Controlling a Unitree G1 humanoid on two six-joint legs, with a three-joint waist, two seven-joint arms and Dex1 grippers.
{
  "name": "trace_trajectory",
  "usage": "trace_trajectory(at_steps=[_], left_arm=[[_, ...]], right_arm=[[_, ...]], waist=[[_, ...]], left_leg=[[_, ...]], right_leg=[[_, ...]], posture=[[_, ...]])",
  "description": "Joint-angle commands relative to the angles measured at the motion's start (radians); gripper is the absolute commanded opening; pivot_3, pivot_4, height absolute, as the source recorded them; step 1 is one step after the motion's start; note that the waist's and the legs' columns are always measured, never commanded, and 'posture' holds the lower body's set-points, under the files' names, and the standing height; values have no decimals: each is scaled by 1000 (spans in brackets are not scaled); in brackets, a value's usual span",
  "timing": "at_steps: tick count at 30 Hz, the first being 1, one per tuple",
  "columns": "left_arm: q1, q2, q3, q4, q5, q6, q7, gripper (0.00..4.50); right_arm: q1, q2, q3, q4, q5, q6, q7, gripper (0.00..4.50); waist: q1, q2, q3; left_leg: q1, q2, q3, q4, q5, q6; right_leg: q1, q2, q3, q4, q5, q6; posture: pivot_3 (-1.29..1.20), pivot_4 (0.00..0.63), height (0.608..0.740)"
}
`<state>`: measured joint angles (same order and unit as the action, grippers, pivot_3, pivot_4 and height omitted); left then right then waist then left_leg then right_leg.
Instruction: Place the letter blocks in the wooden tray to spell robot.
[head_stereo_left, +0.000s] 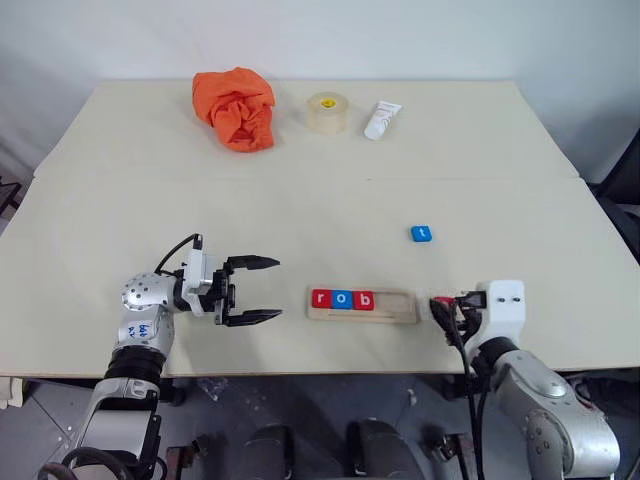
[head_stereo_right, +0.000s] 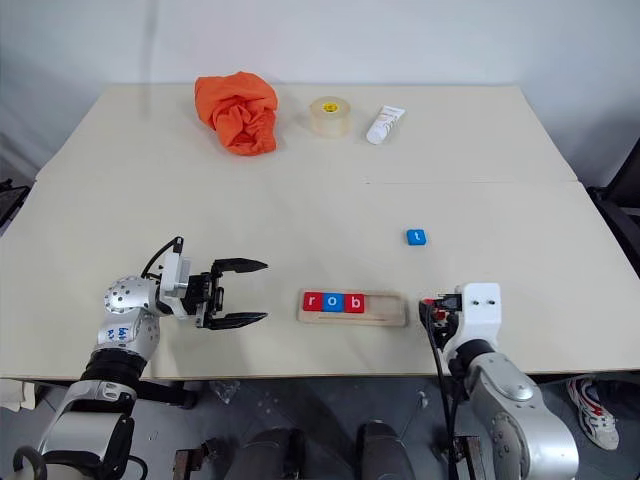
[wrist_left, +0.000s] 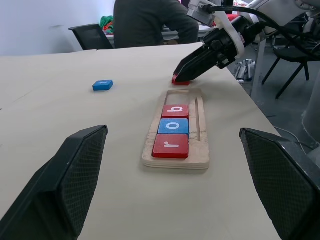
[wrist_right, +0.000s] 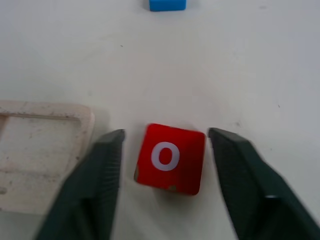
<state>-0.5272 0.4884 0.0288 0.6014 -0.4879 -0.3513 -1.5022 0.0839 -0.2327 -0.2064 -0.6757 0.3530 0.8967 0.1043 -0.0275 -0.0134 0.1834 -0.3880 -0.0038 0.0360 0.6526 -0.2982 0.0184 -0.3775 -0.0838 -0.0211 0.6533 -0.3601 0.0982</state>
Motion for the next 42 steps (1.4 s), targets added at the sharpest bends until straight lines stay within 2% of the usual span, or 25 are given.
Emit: trace_trajectory(at_steps=[1,2,6,11,16,21,24,28,32,36,39,42], left_arm=[[3,13,9,-27,-19,-10,-108,4500],[4,13,10,-27,-20,-10,-107,4500],[5,12,9,-29,-20,-7,-103,4500],[3,6,9,-26,-18,-11,-97,4500],[7,0,7,-29,-16,-15,-92,4500],[17,-2,6,-45,-16,-12,-84,4500],[32,0,10,-64,-16,-11,-72,4500],[64,3,16,-105,-21,0,-50,4500],[95,9,20,-136,-22,9,-42,4500],[94,8,23,-140,-19,13,-35,4500],[86,7,24,-133,-17,14,-37,4500],[74,6,22,-123,-15,15,-39,4500]], right_arm=[[1,-73,-9,-50,2,-56,65,4140],[-2,-112,-8,-46,7,-68,104,4475],[-27,-313,2,9,31,-125,314,4475],[-87,-555,33,172,25,-246,592,4475],[-193,-717,128,378,-19,-398,839,4475],[-370,-786,276,643,-129,-595,1047,4475],[-459,-776,343,763,-187,-666,1113,4475],[-501,-772,380,829,-220,-696,1168,4475],[-515,-758,379,837,-222,-680,1174,3615],[-505,-754,368,811,-225,-665,1162,2215],[-505,-758,347,768,-212,-634,1151,1457],[-528,-785,329,694,-193,-579,1162,1460]], waist=[[0,0,0],[0,0,0],[1,0,0],[1,0,0],[0,0,0],[0,-1,0],[0,-1,0],[1,-1,0],[2,-1,0],[1,-1,0],[1,-1,0],[0,0,0]], left_leg=[[0,0,0,0,0,0],[0,0,0,0,0,0],[0,0,0,0,-1,1],[0,0,0,0,-2,4],[0,0,0,1,-2,4],[0,0,0,4,0,1],[-1,0,0,5,0,1],[-1,0,0,5,0,0],[-1,0,0,7,0,0],[-1,1,0,10,0,0],[-1,1,0,10,0,0],[-1,0,0,10,0,0]], right_leg=[[0,0,0,0,0,0],[0,0,0,0,0,0],[0,0,0,-2,0,0],[2,1,-1,-5,0,0],[2,1,-1,-6,0,0],[3,1,-1,-5,0,0],[2,1,-1,-6,0,0],[2,0,-2,-5,0,0],[3,0,-2,-6,0,1],[5,0,-2,-5,0,1],[5,-1,-2,-5,0,1],[4,-1,-2,-5,1,0]], posture=[[0,150,740],[0,150,740],[0,150,740],[0,150,740],[0,150,740],[0,150,740],[0,150,740],[0,150,740],[0,150,740],[0,150,740],[0,150,740],[0,150,740]])
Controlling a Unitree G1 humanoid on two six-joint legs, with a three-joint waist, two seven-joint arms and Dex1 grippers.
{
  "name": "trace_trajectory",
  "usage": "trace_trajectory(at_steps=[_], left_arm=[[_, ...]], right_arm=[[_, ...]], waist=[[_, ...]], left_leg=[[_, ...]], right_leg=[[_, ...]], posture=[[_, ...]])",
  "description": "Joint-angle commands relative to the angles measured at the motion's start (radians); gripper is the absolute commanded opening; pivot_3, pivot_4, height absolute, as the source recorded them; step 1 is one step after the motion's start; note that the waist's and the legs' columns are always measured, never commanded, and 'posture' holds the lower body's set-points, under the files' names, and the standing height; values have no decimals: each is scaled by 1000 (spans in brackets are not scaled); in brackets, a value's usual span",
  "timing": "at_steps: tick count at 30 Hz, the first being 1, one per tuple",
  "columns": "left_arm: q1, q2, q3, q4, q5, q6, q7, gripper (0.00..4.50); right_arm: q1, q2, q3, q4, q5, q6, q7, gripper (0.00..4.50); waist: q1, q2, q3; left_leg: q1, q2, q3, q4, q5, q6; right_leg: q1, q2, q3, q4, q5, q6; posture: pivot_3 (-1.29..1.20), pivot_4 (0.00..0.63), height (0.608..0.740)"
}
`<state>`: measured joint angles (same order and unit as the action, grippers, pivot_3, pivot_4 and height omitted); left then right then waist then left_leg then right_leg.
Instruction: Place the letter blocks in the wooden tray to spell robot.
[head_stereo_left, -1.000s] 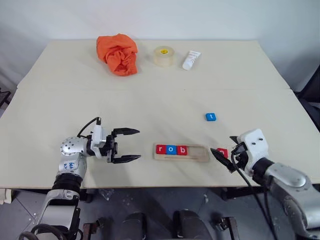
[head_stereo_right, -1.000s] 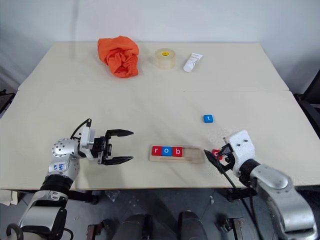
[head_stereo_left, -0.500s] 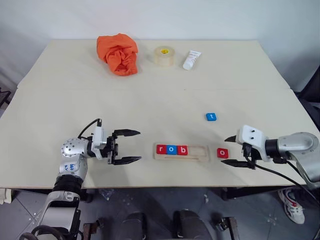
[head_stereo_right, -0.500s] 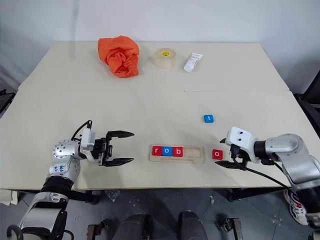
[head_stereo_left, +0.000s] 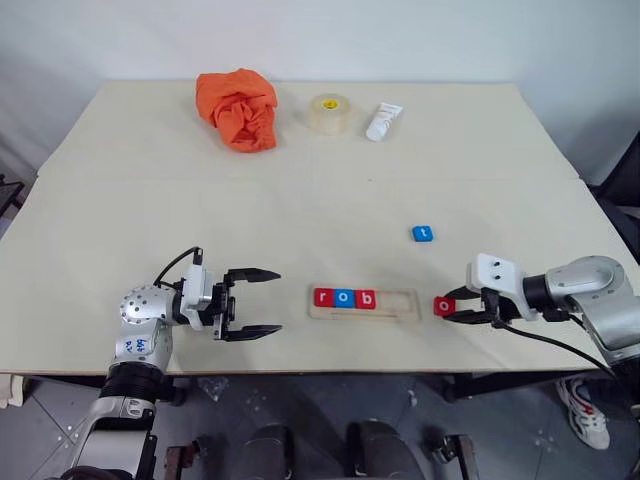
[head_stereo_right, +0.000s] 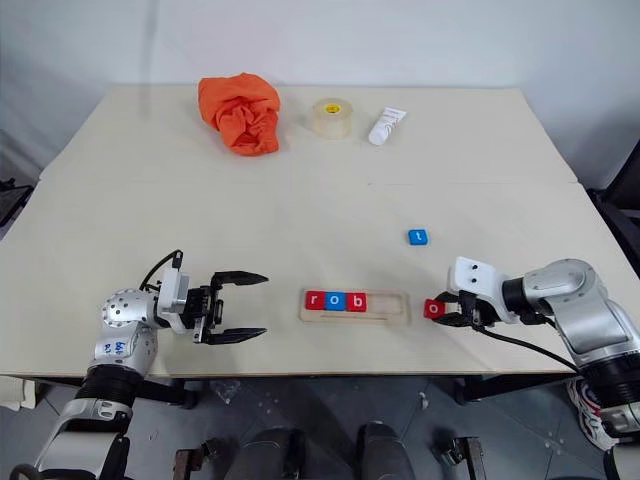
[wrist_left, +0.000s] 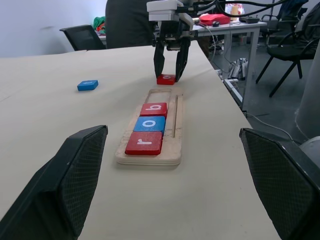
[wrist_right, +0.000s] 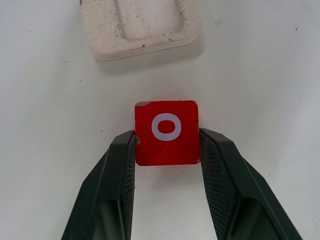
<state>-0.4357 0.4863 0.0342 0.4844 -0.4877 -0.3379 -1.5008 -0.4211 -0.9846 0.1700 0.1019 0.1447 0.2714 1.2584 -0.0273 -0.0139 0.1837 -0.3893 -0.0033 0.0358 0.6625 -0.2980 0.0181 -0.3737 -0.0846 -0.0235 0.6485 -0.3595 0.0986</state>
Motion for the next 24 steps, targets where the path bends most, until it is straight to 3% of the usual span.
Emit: trace_trajectory(at_steps=[1,9,15,24], left_arm=[[-19,7,17,-5,-15,2,-41,4500],[-46,-5,10,27,-10,-8,-54,4500],[-45,-15,-1,22,-11,-12,-64,4500],[-28,-13,3,4,-14,-16,-53,4500]], right_arm=[[-26,-40,-50,-103,20,61,15,1460],[-140,-11,9,-355,89,336,18,1460],[-204,80,150,-359,32,350,6,1460],[-262,138,205,-276,-22,309,3,1460]], waist=[[0,0,0],[0,0,0],[0,0,0],[0,0,0]], left_leg=[[0,0,0,0,0,0],[0,0,-1,0,-1,-1],[-1,0,-1,0,-2,-1],[-2,0,-1,0,-2,-1]], right_leg=[[0,0,0,0,0,0],[-2,0,-1,3,0,0],[-2,-1,-1,1,0,0],[-3,-1,-2,2,0,0]], posture=[[0,150,740],[0,150,740],[0,150,740],[0,150,740]])
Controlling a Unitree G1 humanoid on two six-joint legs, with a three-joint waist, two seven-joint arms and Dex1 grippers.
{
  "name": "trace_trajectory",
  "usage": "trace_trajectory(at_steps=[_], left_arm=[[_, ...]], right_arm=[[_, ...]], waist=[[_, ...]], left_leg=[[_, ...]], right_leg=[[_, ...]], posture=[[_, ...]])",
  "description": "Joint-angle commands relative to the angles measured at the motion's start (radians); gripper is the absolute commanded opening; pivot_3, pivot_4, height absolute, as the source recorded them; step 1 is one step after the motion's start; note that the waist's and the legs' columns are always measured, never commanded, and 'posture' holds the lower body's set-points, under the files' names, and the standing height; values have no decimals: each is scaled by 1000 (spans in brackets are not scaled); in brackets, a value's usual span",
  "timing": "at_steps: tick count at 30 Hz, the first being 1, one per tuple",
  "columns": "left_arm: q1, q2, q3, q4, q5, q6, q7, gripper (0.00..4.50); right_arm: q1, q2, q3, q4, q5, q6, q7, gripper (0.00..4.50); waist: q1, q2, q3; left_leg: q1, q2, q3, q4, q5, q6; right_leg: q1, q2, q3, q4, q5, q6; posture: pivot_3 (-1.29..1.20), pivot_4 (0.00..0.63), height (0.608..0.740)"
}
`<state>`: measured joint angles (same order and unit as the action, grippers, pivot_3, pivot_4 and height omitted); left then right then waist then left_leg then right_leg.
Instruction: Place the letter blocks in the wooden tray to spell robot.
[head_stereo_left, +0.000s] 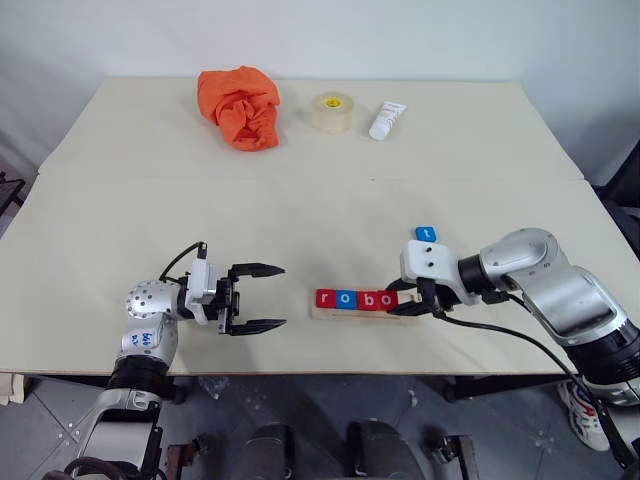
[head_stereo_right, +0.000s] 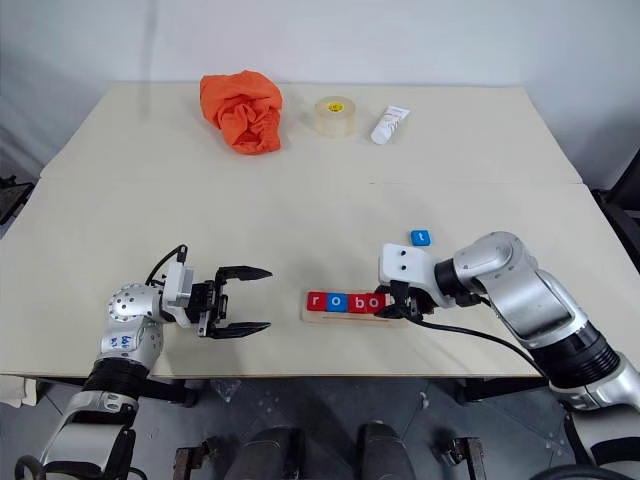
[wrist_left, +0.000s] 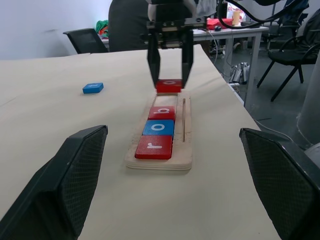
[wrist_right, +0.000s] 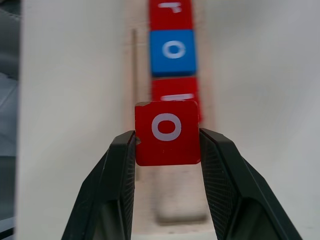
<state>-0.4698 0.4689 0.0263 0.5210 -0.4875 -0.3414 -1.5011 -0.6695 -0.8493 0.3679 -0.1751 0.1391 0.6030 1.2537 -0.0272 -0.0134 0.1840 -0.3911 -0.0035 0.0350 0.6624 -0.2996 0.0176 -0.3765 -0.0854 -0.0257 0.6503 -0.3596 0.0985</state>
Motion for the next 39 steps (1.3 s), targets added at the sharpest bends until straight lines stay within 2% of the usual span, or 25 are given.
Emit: trace_trajectory(at_steps=[1,6,15,21,24,35,36,39], left_arm=[[9,5,12,-35,-14,-12,-50,4500],[20,4,13,-46,-15,-12,-45,4500],[25,1,15,-53,-14,-10,-34,4500],[17,-1,16,-41,-12,-13,-33,4500],[10,-2,18,-31,-11,-14,-35,4500],[-10,-6,17,-4,-8,-22,-42,4500],[-10,-6,17,-5,-8,-22,-42,4500],[-9,-3,18,-10,-9,-19,-40,4500]], right_arm=[[-15,1,9,4,-19,-26,12,1460],[-16,-7,19,18,-34,-42,26,1460],[-19,4,4,17,-39,-33,38,4457],[11,-22,-42,-9,-9,-17,39,4486],[39,-47,-78,-9,4,-16,34,3914],[107,-49,-92,75,-39,-108,-20,202],[111,-44,-87,82,-43,-117,-23,41],[109,-21,-76,99,-49,-127,-31,41]], waist=[[0,0,0],[0,0,0],[0,0,0],[0,0,0],[2,0,0],[0,0,0],[0,0,0],[0,0,0]], left_leg=[[0,0,0,0,0,0],[0,0,0,0,0,0],[0,0,0,0,0,0],[0,0,0,0,0,0],[0,0,0,0,0,0],[0,0,0,0,0,0],[0,0,0,0,0,0],[0,0,0,0,0,0]], right_leg=[[0,0,0,0,0,0],[0,0,0,0,0,0],[0,0,0,0,0,0],[0,0,0,0,0,0],[0,0,0,0,0,0],[0,0,-1,0,0,0],[0,0,-1,0,0,0],[0,0,-1,0,0,0]], posture=[[0,150,740],[0,150,740],[0,150,740],[0,150,740],[0,150,740],[0,150,740],[0,150,740],[0,150,740]])
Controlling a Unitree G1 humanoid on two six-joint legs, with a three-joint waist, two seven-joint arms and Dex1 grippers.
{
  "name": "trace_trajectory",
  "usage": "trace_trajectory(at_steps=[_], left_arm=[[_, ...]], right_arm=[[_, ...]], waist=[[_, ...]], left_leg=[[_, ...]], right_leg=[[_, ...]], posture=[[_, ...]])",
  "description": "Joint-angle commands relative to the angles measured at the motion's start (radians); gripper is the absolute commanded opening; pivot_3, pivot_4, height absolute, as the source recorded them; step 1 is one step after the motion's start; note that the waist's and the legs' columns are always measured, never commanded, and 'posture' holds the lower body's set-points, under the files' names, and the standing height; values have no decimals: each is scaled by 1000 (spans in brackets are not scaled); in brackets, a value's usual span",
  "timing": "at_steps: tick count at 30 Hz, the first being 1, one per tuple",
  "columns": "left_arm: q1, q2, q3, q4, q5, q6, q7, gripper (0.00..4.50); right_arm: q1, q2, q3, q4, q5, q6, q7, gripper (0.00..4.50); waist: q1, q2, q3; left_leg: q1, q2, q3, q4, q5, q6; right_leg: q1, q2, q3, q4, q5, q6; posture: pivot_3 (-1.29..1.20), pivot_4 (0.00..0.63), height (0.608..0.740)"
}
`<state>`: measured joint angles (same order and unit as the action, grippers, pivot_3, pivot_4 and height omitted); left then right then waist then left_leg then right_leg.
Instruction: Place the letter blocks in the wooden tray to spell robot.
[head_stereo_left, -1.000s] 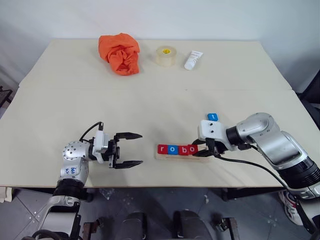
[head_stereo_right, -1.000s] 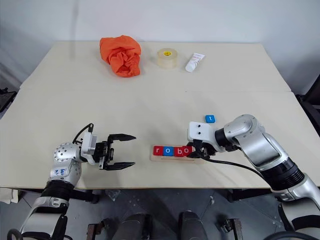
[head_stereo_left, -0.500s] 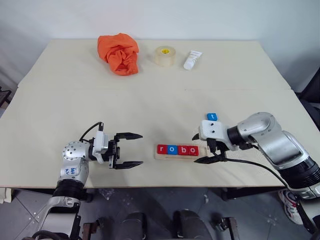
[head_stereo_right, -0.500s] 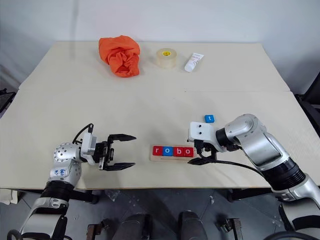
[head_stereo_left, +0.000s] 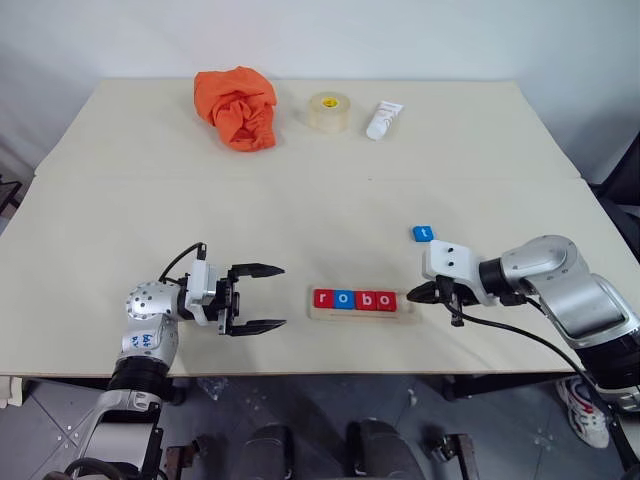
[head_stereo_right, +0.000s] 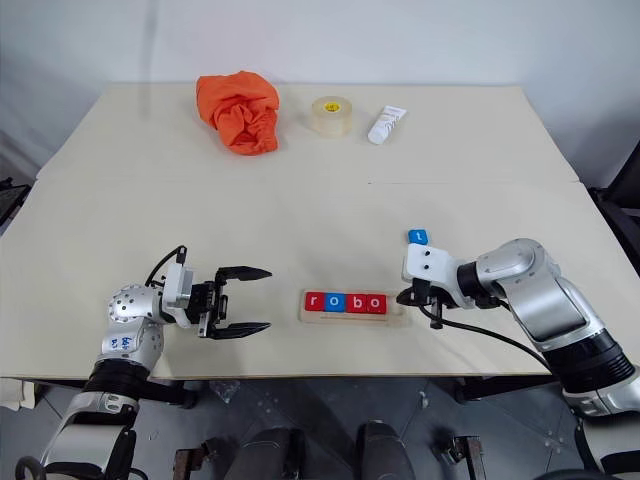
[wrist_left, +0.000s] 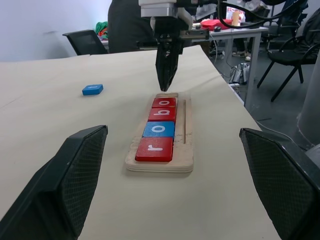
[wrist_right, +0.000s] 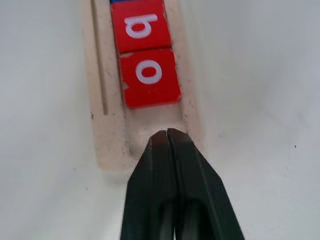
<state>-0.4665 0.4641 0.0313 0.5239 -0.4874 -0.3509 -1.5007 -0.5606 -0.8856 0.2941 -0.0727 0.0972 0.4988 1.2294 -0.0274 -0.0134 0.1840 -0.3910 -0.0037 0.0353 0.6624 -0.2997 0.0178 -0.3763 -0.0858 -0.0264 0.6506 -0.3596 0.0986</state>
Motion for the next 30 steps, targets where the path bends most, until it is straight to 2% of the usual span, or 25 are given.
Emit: trace_trajectory(at_steps=[1,11,21,26,30], left_arm=[[-9,3,13,-17,-10,-7,-39,4500],[12,15,18,-42,-14,0,-32,4500],[-12,4,13,-19,-7,-5,-32,4500],[-21,0,12,-8,-6,-8,-36,4500],[-18,-1,12,-8,-6,-10,-39,4500]], right_arm=[[-1,23,3,1,-9,-24,-8,41],[0,75,12,-8,-15,-13,-18,41],[3,83,-13,-21,-3,8,-41,41],[9,62,-47,-56,30,39,-39,41],[38,40,-139,-95,89,48,-44,41]], waist=[[0,0,0],[-1,0,0],[0,0,0],[0,0,0],[1,0,0]], left_leg=[[0,0,0,0,0,0],[0,0,0,0,0,0],[0,0,0,0,0,0],[0,0,0,0,0,0],[0,0,0,0,0,0]], right_leg=[[0,0,0,0,0,0],[0,0,0,1,0,0],[0,0,0,1,0,0],[0,0,0,1,0,0],[0,0,0,1,0,0]], posture=[[0,150,740],[0,150,740],[0,150,740],[0,150,740],[0,150,740]])
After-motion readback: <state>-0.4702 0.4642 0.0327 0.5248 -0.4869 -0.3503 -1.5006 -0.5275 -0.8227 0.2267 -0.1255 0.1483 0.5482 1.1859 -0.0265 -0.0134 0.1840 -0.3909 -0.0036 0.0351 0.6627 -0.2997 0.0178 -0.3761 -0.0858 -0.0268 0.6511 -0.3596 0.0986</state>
